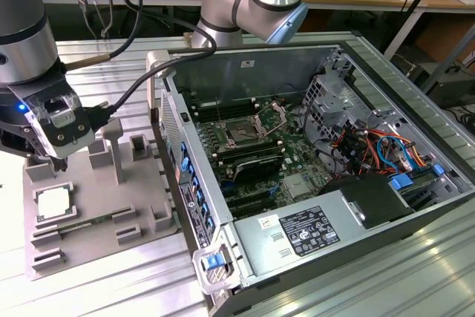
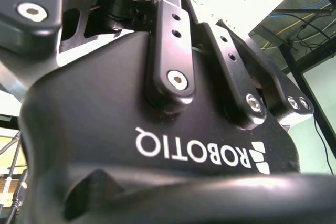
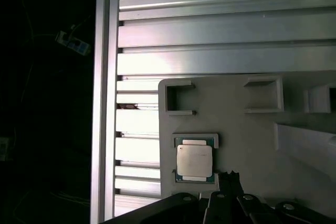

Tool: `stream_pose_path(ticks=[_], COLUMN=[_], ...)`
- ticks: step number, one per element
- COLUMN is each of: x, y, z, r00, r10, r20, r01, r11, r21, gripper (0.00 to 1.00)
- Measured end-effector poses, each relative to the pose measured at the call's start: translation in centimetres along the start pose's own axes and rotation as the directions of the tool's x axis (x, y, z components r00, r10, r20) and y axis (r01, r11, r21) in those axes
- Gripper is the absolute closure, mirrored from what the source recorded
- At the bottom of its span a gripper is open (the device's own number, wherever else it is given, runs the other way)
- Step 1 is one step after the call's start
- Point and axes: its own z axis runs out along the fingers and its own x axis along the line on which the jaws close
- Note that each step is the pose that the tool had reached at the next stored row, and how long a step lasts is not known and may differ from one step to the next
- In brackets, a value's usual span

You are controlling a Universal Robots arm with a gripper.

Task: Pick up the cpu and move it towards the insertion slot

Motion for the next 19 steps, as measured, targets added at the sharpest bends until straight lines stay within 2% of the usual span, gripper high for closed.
stream_pose_path(ticks=[19], x=[0.00], y=[-0.02], z=[0.55], r00=[1.0000], r10=[0.000], r20=[0.0000], r01=[0.000], r11=[1.0000], r21=[0.0000], gripper=[0.89])
